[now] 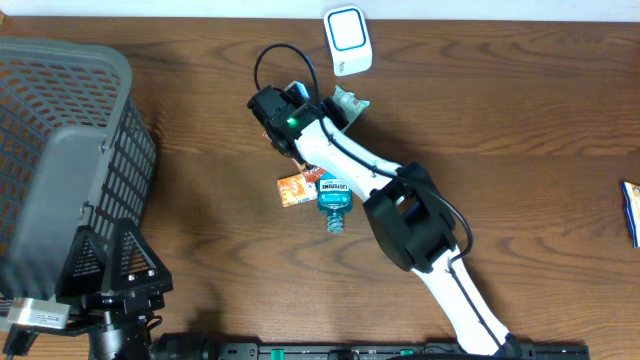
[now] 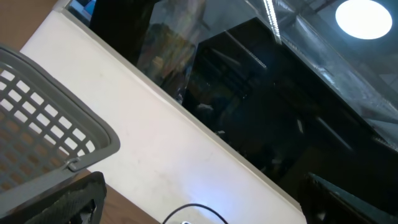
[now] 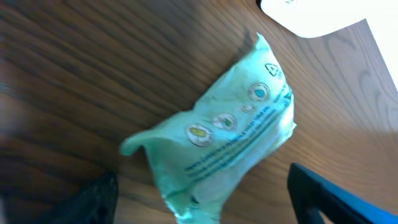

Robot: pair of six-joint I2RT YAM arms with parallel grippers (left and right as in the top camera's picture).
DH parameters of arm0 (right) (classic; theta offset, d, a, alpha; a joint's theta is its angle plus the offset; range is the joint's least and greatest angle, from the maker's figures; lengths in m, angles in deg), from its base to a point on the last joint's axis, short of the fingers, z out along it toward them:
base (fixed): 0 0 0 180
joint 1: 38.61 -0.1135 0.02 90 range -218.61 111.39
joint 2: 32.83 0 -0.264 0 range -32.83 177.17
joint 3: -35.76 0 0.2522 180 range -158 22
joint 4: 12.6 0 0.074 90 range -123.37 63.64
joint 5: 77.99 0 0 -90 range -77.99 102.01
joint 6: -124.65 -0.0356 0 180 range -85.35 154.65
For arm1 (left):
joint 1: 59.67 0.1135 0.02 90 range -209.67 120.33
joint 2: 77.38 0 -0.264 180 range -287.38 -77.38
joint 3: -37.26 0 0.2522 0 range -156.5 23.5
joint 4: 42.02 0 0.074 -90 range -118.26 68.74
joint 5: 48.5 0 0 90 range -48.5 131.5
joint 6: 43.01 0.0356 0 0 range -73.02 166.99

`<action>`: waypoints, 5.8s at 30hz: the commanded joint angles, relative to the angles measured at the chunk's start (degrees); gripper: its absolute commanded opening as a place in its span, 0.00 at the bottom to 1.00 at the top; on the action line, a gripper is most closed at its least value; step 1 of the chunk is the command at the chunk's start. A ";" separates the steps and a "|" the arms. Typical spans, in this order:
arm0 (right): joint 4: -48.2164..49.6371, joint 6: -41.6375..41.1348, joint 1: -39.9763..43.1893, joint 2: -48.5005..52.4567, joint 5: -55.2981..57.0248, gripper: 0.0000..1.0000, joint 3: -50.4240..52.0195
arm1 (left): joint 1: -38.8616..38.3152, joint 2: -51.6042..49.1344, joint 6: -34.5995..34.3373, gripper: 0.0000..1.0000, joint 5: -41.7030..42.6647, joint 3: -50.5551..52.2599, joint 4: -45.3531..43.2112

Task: Scan the item barcode
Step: 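Reach the right gripper to the mint-green wipes pack and grasp it, then lift the wipes pack and hold it under the white scanner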

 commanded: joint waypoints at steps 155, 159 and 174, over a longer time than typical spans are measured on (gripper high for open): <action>72.30 -52.09 35.52 12.87 -109.02 0.01 -0.52 | -3.48 0.44 -0.48 0.98 -4.44 2.69 6.38; 71.36 -50.42 36.41 12.57 -109.07 0.01 -0.52 | -3.48 0.44 -0.50 0.98 -4.44 2.69 6.34; 71.36 -55.06 45.92 5.03 -117.07 0.02 -0.52 | -3.48 0.44 -0.50 0.98 -4.44 2.69 6.40</action>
